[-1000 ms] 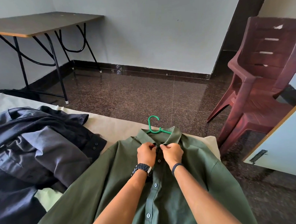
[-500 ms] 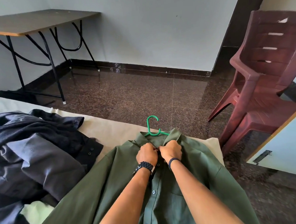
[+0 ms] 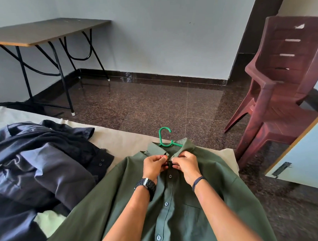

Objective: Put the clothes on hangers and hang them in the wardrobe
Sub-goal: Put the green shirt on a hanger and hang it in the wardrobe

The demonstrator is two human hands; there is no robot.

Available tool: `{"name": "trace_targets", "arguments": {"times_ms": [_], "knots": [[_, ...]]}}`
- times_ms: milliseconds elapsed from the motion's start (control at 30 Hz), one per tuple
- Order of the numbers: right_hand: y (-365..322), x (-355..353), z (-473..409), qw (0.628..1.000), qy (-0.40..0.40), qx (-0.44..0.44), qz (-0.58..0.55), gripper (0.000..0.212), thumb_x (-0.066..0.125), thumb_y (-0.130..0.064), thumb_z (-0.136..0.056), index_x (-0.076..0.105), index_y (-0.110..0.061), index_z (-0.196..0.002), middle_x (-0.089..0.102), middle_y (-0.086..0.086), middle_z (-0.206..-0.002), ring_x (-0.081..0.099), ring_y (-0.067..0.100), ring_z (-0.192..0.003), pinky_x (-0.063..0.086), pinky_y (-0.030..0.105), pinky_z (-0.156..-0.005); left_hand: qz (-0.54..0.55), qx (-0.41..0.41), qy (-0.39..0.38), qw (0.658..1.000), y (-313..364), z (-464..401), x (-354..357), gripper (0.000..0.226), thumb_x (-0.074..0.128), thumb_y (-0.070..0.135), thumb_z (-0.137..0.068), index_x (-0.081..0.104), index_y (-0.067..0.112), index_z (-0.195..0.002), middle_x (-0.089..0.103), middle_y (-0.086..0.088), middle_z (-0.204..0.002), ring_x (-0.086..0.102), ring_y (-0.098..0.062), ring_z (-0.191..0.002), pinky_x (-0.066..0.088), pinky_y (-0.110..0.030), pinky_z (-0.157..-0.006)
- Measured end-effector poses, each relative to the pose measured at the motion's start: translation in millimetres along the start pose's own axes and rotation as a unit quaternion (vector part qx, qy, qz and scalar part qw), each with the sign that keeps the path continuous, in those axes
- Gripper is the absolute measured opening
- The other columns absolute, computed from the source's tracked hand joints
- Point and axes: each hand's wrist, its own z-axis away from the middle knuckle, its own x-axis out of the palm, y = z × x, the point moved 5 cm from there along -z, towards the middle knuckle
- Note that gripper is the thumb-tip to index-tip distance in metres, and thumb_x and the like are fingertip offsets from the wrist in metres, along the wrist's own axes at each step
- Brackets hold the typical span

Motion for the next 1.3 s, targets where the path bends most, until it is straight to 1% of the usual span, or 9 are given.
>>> {"name": "trace_targets", "arguments": {"times_ms": [233,400,500,633,867,1000,1133,1200,1300], "knots": [[-13,-4,13,0.997,0.001,-0.063,0.049,0.013,0.066,0.009,-0.078,0.062,-0.004,-0.081,0.068,0.011,-0.077,0.062,0.018,-0.068,0.049,0.021,-0.054,-0.016,0.055,-0.007,0.998,13,17,7,0.017,0.057,-0.003,-0.091,0.063,0.004,-0.076,0.062,-0.008,-0.066,0.06,-0.002,-0.048,0.051,-0.015,-0.05],[-24,-5,23,0.984,0.053,-0.116,0.127,0.036,0.073,0.004,-0.069,0.047,-0.017,-0.084,0.067,0.006,-0.073,0.064,0.019,-0.068,0.056,0.033,-0.068,-0.04,0.08,0.018,0.996,14,21,3,0.012,0.06,0.001,-0.09,0.066,0.005,-0.08,0.062,-0.007,-0.068,0.057,-0.012,-0.06,0.049,-0.017,-0.054],[-33,-3,28,0.956,0.071,-0.178,0.221,0.033,0.068,0.0,-0.072,0.045,-0.02,-0.085,0.066,0.003,-0.076,0.06,0.02,-0.082,0.046,0.027,-0.072,-0.072,0.095,0.031,0.992,13,20,0,0.014,0.063,0.004,-0.089,0.068,0.01,-0.078,0.062,-0.005,-0.065,0.054,-0.014,-0.061,0.049,-0.026,-0.063],[-37,4,35,0.935,0.062,-0.217,0.273,0.025,0.058,0.003,-0.075,0.046,-0.017,-0.086,0.062,0.0,-0.075,0.054,0.017,-0.079,0.035,0.02,-0.066,-0.097,0.114,0.061,0.987,16,19,-4,0.019,0.066,0.008,-0.087,0.069,0.018,-0.071,0.064,-0.003,-0.061,0.055,-0.016,-0.061,0.052,-0.037,-0.072],[-30,0,34,0.944,0.055,-0.214,0.245,0.03,0.066,0.001,-0.073,0.047,-0.019,-0.087,0.065,-0.004,-0.072,0.064,0.017,-0.079,0.05,0.026,-0.076,-0.123,0.098,0.03,0.987,17,17,2,0.017,0.065,0.007,-0.086,0.07,0.016,-0.073,0.062,-0.003,-0.06,0.056,-0.017,-0.063,0.054,-0.041,-0.079],[-29,-2,31,0.951,0.029,-0.2,0.233,0.025,0.067,-0.004,-0.076,0.05,-0.015,-0.09,0.066,-0.002,-0.074,0.066,0.016,-0.076,0.053,0.028,-0.075,-0.12,0.089,0.02,0.989,14,17,2,0.02,0.063,0.005,-0.088,0.069,0.016,-0.072,0.065,-0.008,-0.064,0.058,-0.02,-0.063,0.054,-0.046,-0.081],[-18,-1,27,0.992,-0.001,-0.104,0.067,0.017,0.054,0.006,-0.083,0.051,-0.008,-0.093,0.063,0.01,-0.079,0.065,0.017,-0.071,0.058,0.029,-0.066,-0.148,0.099,0.025,0.984,13,15,2,0.021,0.062,0.008,-0.088,0.068,0.02,-0.072,0.068,-0.012,-0.068,0.063,-0.023,-0.068,0.055,-0.048,-0.083],[-17,-2,26,0.994,-0.004,-0.099,0.048,0.019,0.054,0.01,-0.084,0.05,-0.004,-0.096,0.062,0.012,-0.078,0.064,0.017,-0.07,0.057,0.024,-0.063,-0.176,0.112,0.03,0.978,15,16,4,0.017,0.063,0.009,-0.087,0.07,0.019,-0.075,0.07,-0.01,-0.071,0.065,-0.023,-0.072,0.055,-0.043,-0.083],[-17,-3,26,0.995,-0.004,-0.097,0.032,0.023,0.057,0.012,-0.082,0.049,-0.004,-0.096,0.063,0.013,-0.077,0.065,0.018,-0.068,0.058,0.026,-0.064,-0.228,0.14,0.023,0.963,18,23,10,0.017,0.058,0.006,-0.089,0.073,0.009,-0.097,0.072,-0.009,-0.088,0.065,-0.02,-0.086,0.049,-0.027,-0.082]]}}
